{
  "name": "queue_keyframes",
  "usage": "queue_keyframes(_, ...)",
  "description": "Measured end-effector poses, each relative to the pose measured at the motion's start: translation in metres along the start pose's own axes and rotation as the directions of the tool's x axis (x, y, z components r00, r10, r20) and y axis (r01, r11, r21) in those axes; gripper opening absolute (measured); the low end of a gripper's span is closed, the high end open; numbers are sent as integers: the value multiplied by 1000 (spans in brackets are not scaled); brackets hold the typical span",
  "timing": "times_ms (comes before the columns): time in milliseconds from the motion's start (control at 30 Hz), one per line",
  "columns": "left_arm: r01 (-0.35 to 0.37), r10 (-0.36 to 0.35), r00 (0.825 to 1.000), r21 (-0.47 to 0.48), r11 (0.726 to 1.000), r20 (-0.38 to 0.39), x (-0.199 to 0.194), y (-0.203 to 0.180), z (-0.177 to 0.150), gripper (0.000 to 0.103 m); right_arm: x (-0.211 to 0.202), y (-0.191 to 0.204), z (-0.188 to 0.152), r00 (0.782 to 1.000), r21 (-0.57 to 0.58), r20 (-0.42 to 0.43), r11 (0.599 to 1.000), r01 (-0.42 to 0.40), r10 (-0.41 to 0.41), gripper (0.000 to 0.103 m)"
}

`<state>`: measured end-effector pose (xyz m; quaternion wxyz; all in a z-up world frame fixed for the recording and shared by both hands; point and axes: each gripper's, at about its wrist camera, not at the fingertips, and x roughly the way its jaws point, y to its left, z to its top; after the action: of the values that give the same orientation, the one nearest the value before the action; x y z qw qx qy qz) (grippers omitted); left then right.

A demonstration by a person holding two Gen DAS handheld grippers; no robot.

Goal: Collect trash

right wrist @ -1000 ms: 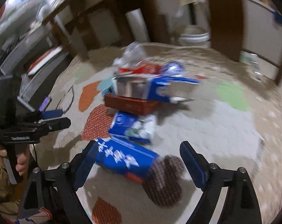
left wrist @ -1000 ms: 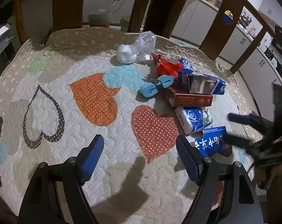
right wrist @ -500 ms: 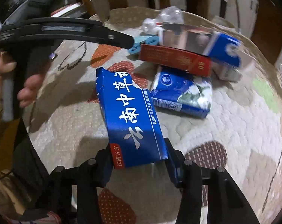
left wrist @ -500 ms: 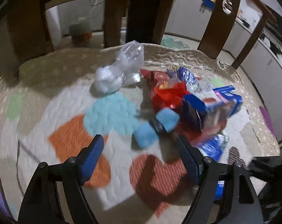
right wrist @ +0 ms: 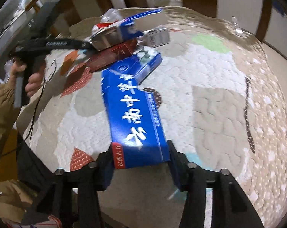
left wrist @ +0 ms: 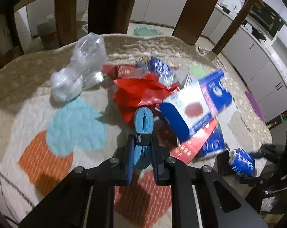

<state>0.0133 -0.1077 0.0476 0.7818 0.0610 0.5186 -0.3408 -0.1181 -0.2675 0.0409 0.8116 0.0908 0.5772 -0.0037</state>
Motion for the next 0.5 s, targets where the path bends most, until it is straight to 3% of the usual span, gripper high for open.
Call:
queue_keyframes(67, 3, -3, 1000, -1, 1000, -7, -6, -4, -10, 15, -3, 1, 3, 1000, 7, 24, 1000, 4, -5, 78)
queue_keyframes(200, -14, 14, 1000, 2, 1000, -10, -16, -9, -28, 18, -1, 11, 15, 998, -26, 54, 999, 30, -29, 80)
queue_keyframes(233, -26, 26, 1000, 4, 1000, -6, -17, -9, -29, 21, 1, 14, 17, 998, -34, 57, 999, 33, -31, 80)
queue_keyframes(300, -57, 57, 998, 0, 998, 10, -18, -7, -30, 53, 8, 21, 19, 998, -48, 55, 998, 31, -28, 80)
queue_keyframes(333, -68, 69, 997, -9, 998, 24, -19, -4, -29, 58, 10, 24, 20, 998, -59, 52, 998, 34, -31, 80)
queue_keyframes(500, -111, 111, 994, 4, 994, 15, -10, -2, -27, 62, 22, 40, 24, 996, -92, 54, 993, 77, -72, 80)
